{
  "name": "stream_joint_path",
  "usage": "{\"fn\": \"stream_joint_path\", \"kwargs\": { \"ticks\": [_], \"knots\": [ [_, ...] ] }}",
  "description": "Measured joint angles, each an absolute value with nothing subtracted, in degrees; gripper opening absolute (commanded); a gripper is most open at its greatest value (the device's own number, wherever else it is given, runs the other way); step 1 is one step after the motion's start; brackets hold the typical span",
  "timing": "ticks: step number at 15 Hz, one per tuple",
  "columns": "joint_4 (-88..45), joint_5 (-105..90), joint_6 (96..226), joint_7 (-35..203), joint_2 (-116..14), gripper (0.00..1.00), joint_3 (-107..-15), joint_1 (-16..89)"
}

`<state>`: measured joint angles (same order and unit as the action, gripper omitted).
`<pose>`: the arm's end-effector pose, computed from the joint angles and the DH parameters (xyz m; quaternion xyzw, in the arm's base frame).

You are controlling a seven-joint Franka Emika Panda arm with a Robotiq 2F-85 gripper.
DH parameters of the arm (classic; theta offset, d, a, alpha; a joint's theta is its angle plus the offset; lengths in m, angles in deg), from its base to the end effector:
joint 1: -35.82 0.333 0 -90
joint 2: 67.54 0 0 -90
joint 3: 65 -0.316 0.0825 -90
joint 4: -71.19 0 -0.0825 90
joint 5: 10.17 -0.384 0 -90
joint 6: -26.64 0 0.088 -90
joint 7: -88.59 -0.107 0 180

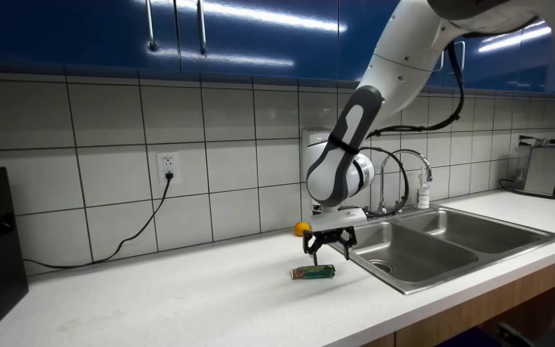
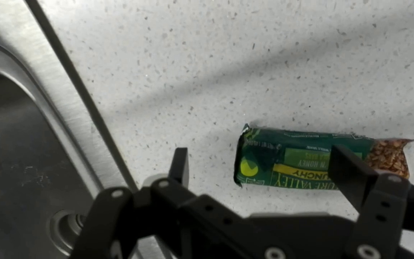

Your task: Move the candy bar to the sink

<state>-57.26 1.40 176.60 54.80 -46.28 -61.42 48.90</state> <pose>0.5364 0.0937 0.2011 0.9906 -0.1219 0.0244 0.0570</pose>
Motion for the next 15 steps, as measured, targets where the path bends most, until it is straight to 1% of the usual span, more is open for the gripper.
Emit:
{"fn": "stream_joint_path", "kwargs": {
  "ticks": [8,15],
  "knots": [
    [-57.3,1.4,176.8,68.4,-46.2,1.0,-62.0,48.9],
    [-57.2,1.4,177.0,86.9,-46.2,1.0,-65.3,46.2]
  ]
}}
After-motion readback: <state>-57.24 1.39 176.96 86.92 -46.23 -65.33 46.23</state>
